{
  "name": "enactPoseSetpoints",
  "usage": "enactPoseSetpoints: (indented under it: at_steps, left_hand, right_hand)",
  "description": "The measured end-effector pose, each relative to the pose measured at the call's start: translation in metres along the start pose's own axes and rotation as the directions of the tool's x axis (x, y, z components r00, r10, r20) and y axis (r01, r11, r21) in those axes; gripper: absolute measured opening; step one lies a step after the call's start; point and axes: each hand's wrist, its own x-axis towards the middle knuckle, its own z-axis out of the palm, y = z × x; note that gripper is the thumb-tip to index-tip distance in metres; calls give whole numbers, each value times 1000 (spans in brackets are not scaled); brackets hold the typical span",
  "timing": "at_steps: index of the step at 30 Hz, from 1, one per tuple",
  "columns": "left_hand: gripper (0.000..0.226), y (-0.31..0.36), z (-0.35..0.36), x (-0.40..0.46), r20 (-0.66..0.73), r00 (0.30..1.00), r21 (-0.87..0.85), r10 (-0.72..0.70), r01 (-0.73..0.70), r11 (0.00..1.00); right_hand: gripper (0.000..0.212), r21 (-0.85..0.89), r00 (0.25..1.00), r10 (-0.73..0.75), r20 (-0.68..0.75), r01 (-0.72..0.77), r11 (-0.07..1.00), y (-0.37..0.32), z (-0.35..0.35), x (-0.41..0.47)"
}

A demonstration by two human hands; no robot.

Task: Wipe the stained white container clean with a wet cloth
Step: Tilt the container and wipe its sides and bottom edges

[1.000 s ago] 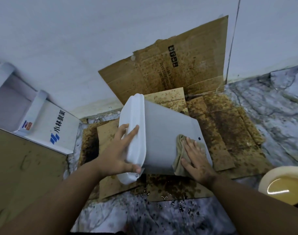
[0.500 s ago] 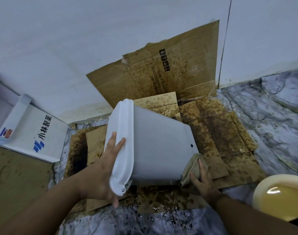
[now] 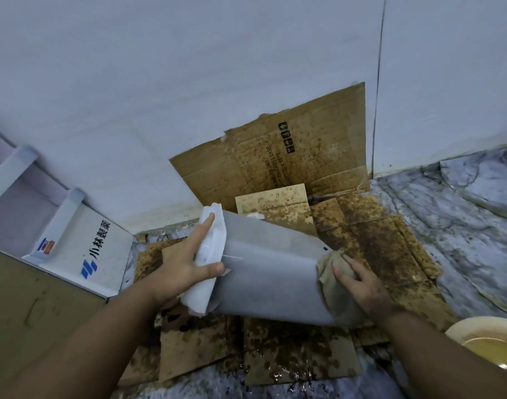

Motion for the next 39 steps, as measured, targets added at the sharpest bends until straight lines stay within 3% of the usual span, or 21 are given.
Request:
enactPoseSetpoints:
  at_steps: [4,7,10,14,18,21,25,28,31,34,39]
  left_hand:
    - [129,17,-20,-14,-57,998,-92,6,-11,996]
    - [140,24,-18,-22,-42,999,-34,-15,14,999]
    - [140,25,-3,-24,-77,997,38,-15,18,999]
    - [133,37,15,-17,-200,980,-15,-25,22,1000]
    - [113,45,25,-5,-223,975,-22,-11,6,1000]
    - [115,52,26,5,-220,975,-46,-20,10,999]
    - [122,60,24,14,-182,983,-67,12,-24,997]
    - [120,57,13,16,-66,995,8,77,-77,997]
    - [114,47,5,19,71,982,95,173,-180,979]
    - [116,37,10,23,19,982,60,190,-191,980]
    - [115,31,19,30,-56,979,-1,197,-198,980]
  right_hand:
    - [59,-94,996,-54,75,61,994,-40,-32,-9]
    - [62,-194,992,-12,125,36,980,-50,-42,-14]
    - [63,-246,990,-63,127,93,965,-44,-38,-20]
    - [87,-496,969,-231,-86,160,854,-23,-19,-23]
    - [78,-691,927,-357,-112,186,698,-34,12,-40]
    - [79,-658,882,-470,2,355,663,-65,42,-63]
    - [75,-607,733,-647,212,617,501,-90,68,-80]
    - [78,-569,640,-718,274,710,415,-79,55,-68]
    - [68,-566,654,-696,296,707,424,-70,34,-53]
    - [64,-593,681,-667,303,682,428,-83,35,-50]
    - [58,-558,661,-704,261,698,449,-125,65,-51]
